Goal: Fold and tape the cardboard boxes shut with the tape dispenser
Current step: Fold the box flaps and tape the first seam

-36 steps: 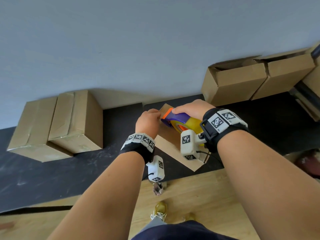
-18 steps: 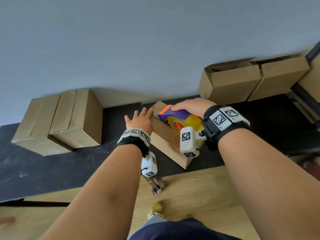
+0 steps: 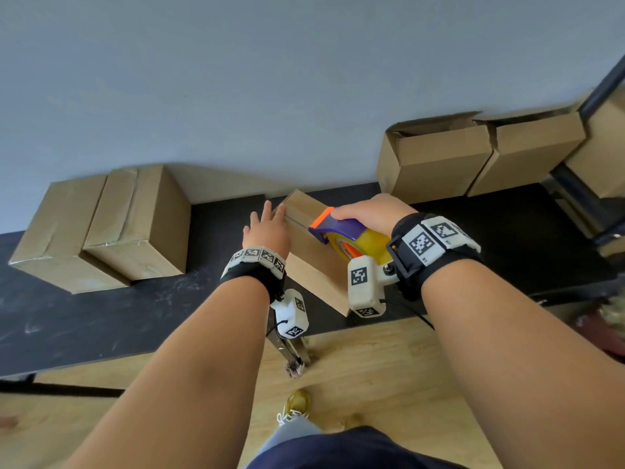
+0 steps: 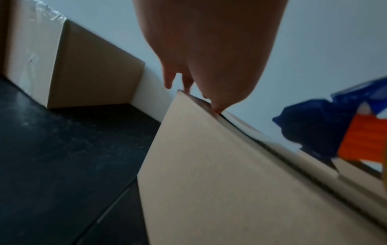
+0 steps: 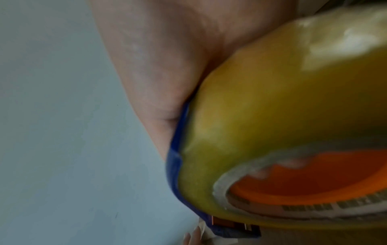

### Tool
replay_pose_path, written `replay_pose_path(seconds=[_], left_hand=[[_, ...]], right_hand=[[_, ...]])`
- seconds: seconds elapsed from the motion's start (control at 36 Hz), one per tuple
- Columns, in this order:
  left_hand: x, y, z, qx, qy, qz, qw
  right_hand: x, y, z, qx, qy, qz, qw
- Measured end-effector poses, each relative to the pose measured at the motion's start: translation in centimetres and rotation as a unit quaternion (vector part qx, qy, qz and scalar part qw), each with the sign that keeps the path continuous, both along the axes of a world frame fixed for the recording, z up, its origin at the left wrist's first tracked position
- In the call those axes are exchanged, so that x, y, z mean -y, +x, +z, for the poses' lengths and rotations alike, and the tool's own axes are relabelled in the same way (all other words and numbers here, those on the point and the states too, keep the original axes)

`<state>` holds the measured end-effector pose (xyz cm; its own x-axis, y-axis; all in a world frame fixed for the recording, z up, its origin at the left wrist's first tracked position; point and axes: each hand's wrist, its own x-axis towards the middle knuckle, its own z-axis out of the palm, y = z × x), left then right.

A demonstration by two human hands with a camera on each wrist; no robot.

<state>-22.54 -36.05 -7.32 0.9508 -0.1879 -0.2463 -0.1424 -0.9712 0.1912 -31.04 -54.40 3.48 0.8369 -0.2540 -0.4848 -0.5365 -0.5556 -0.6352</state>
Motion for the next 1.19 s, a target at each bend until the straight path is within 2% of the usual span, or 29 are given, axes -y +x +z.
replay_pose_path(seconds=[0.06,0.11,0.25,0.69,1.03,1.19], left_hand=[[-0.2,-0.2,-0.5,0.063,0.007,-0.040,0.997],[-0.4,-0.4,-1.0,0.086,-0.002,-0.070,0.994],[-0.8,-0.3,-1.7,0.039,-0.040,-0.096,0.994],[-0.1,-0.2,-2.2,0.022,-0.022,-0.077,0.997],[0.9,0.1,-1.9,0.029,0.018,-0.050,0.998],[1.6,1.3,-2.2,0.040,0.000,-0.028,0.999]], right_hand=[[0.0,0.1,0.0,-0.004,0.000,0.005,1.000],[0.0,0.2,0.1,-0.005,-0.003,0.008,1.000],[0.0,0.3,0.2,-0.016,-0.003,0.011,1.000],[0.5,0.7,0.2,-0.024,0.020,0.008,0.999],[3.2,-2.1,1.1,-0.060,-0.001,0.030,0.998],[4.8,-3.6,-0.6,-0.057,-0.012,-0.022,0.998]])
